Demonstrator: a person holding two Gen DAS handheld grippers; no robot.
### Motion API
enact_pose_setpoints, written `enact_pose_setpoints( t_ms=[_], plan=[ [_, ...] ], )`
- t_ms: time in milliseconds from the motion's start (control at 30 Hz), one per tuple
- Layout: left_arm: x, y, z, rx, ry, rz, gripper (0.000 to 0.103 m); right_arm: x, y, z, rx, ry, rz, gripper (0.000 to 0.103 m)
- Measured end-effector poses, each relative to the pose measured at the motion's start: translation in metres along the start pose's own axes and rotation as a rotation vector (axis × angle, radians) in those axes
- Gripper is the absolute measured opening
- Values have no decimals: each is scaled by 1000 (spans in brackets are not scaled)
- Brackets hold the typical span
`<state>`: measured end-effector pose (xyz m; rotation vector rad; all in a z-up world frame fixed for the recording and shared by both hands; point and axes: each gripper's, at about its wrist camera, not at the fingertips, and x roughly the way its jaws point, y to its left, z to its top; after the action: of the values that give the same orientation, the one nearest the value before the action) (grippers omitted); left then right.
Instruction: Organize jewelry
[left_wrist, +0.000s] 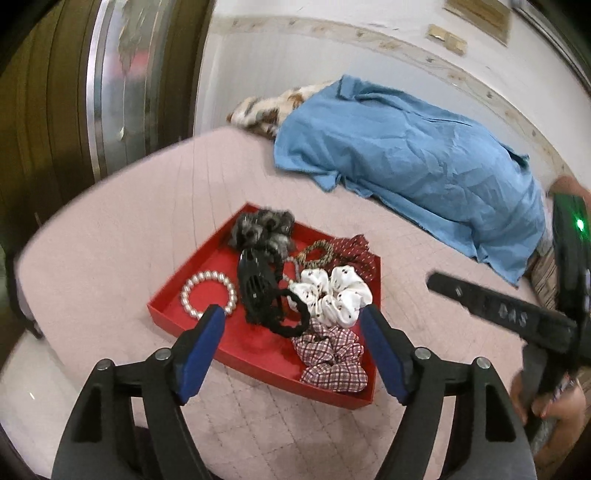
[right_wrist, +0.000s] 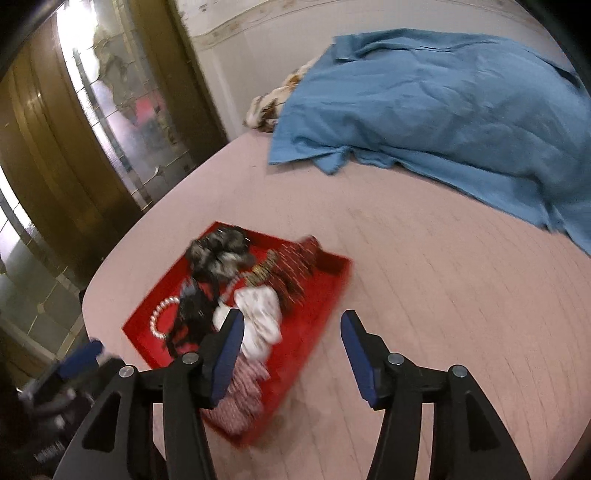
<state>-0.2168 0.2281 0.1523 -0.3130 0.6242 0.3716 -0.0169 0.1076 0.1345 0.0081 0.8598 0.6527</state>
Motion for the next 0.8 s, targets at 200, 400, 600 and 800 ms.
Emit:
enact_pose_setpoints(
  t_ms=[200, 400, 600, 800],
  plan=[
    [-41, -29, -1, 90, -172, 88, 92, -38, -27, -36, 67, -24, -55, 60],
    [-77, -46, 2, 87, -322, 166, 103, -73, -44, -61, 93, -65, -102, 66],
    [-92, -61, 1, 98, -354, 163, 103, -102, -51, -81, 96, -112, -129, 66],
    [-83, -89, -4, 148, -237, 97, 103, -126, -63, -96, 122, -158, -163, 73]
  ],
)
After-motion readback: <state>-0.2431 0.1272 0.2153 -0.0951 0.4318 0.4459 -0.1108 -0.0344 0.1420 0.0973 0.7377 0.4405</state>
